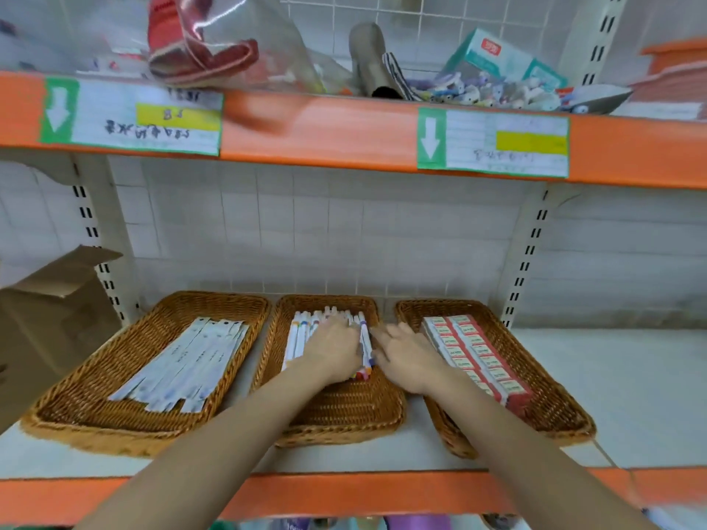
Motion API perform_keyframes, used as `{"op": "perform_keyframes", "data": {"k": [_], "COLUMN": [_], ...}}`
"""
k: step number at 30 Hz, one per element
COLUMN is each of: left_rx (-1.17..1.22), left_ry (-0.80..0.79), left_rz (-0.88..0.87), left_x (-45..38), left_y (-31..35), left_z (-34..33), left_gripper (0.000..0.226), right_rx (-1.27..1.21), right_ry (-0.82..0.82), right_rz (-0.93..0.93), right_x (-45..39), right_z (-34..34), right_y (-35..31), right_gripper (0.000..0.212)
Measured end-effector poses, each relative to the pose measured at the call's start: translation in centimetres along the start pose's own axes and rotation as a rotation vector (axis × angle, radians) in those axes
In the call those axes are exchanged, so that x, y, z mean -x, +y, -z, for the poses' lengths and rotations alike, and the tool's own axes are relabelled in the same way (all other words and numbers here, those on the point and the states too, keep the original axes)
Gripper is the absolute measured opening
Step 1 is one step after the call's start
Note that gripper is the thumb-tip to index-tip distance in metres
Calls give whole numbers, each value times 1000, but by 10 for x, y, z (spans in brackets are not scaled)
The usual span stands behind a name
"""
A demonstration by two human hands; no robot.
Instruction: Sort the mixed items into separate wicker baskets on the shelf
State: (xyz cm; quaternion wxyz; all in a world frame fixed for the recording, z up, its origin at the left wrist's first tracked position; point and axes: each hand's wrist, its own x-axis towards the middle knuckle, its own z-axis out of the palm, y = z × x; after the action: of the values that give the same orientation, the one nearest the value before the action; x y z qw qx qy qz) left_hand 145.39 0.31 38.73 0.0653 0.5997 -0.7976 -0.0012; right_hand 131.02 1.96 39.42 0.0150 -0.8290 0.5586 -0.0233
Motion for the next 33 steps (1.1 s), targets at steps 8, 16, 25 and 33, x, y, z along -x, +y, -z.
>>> {"op": "perform_keyframes", "data": {"k": [8,16,25,33], "left_rx": [99,59,38,14], "left_ry": [-124,-181,-195,-223], "left_rz": [-102,-97,-100,-153], "left_x": [17,42,83,96], "left_y": [40,115,247,336], "left_z": [2,5,-4,-16], "left_gripper": [60,67,70,70], "right_rx": [-65,-73,-88,-136], "right_ry": [-102,-105,-124,-132], "right_rz": [-67,-151,-244,-297], "right_x": [61,138,252,320], "right_z": [6,14,14,5], "right_y": [18,58,139,203], "right_gripper": [74,85,82,82]}}
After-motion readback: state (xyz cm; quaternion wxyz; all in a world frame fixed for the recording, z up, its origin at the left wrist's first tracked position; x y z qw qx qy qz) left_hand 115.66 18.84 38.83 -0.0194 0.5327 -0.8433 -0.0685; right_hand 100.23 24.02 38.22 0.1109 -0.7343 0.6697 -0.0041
